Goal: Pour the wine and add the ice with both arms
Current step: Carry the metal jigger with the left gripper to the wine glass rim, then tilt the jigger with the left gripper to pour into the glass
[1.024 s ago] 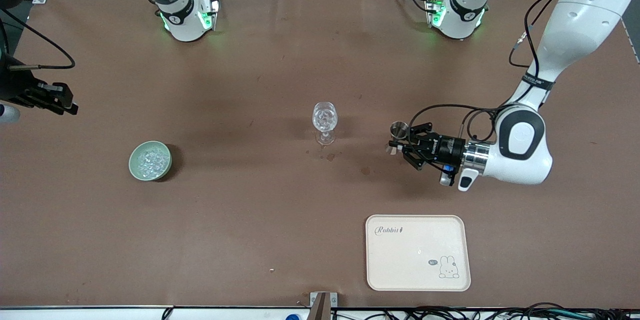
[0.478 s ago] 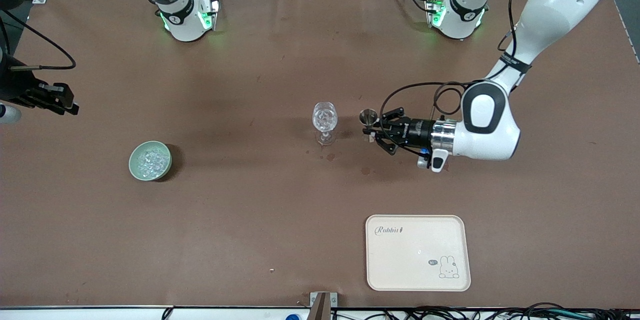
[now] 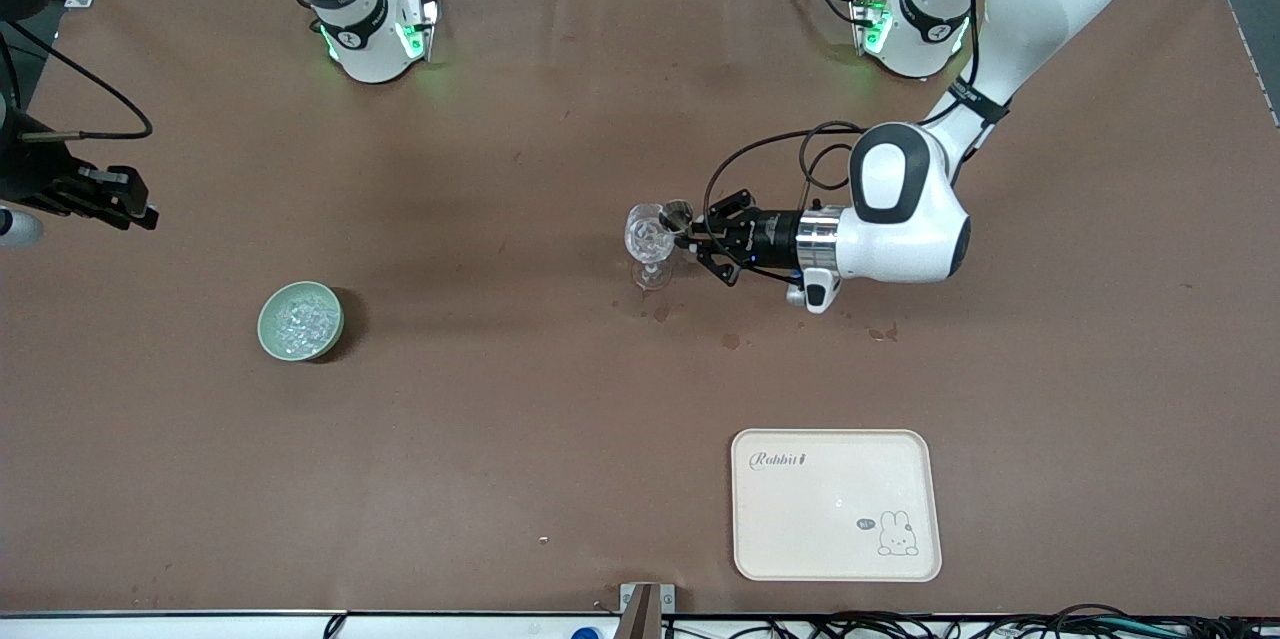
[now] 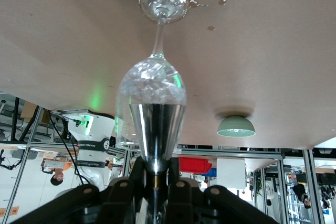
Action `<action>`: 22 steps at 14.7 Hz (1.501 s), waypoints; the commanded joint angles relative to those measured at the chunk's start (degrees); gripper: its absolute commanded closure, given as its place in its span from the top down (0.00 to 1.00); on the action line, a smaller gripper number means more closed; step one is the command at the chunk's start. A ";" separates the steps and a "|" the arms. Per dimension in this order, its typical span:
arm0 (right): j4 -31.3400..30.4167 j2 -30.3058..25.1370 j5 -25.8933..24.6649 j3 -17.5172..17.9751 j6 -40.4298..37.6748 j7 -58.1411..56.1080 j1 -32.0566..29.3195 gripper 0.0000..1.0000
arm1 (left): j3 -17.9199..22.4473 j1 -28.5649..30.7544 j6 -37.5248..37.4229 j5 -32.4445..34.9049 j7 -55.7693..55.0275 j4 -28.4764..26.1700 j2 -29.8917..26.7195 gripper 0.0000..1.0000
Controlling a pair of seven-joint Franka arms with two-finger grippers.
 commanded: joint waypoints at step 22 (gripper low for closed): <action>-1.22 -1.51 -0.36 0.18 -0.19 0.88 -0.08 0.05 | 0.25 -3.20 5.18 16.91 -24.81 -3.21 -5.81 0.00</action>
